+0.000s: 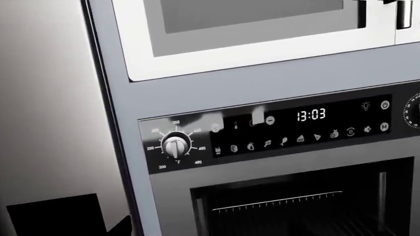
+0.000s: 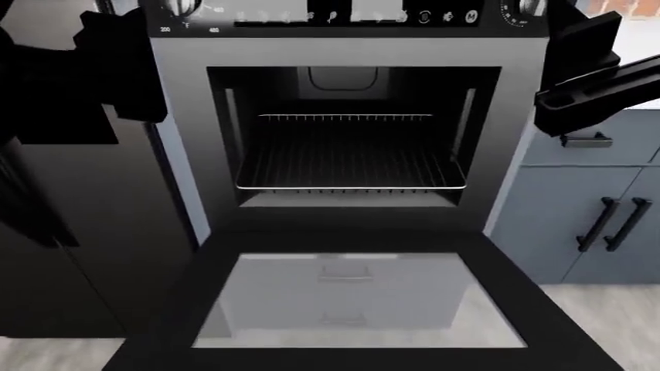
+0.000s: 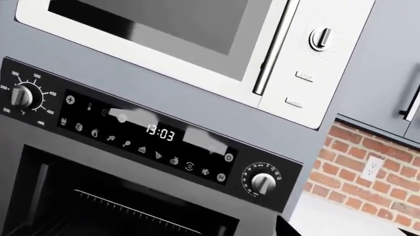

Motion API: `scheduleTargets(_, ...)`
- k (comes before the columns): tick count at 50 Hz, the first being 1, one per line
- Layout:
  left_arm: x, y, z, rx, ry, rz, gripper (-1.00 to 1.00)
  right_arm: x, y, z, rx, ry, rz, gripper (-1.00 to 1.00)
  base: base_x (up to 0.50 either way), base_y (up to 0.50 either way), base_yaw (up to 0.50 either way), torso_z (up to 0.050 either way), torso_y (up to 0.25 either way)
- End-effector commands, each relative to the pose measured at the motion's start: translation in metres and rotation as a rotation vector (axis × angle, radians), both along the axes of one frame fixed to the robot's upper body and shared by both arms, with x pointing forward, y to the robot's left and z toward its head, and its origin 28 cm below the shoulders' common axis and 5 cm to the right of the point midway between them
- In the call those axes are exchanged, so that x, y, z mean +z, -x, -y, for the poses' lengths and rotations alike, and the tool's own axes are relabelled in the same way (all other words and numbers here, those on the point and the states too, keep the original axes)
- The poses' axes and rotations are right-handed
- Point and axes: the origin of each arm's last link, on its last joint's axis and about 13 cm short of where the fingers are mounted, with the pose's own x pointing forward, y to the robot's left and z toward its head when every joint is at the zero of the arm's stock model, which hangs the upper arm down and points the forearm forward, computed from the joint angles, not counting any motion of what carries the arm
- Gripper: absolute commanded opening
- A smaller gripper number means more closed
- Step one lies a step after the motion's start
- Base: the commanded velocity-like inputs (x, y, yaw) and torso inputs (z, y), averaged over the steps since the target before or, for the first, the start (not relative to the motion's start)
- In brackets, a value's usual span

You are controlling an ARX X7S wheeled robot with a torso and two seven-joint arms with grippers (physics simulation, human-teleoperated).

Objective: Fully slide the oven rack out.

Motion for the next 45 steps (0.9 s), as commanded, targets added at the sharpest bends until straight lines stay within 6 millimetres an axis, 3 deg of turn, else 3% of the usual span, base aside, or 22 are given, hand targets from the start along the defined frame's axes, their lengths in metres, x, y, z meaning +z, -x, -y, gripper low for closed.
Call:
scheduleTargets(1, -0.0008, 0.0002, -0.0006, 0.003, 0.004, -0.009, 1.0, 0.0018, 0.0003, -0.0005, 0.001, -0.018, 0.002, 1.0, 0.33, -0.01, 0.0, 0.0, 0.0)
scheduleTargets(21, 0.0003, 0.0006, -0.0025, 0.019, 0.003, -0.018, 1.0, -0.0026, 0.0004, 0.0012, -0.015, -0.016, -0.008, 1.0, 0.31, -0.05, 0.0, 0.0, 0.0)
scheduleTargets(45, 0.0, 0.002, -0.0013, 0.016, 0.0, -0.018, 1.0, -0.0051, 0.0024, 0.0017, -0.019, -0.019, -0.008, 1.0, 0.19, -0.05, 0.0, 0.0, 0.001)
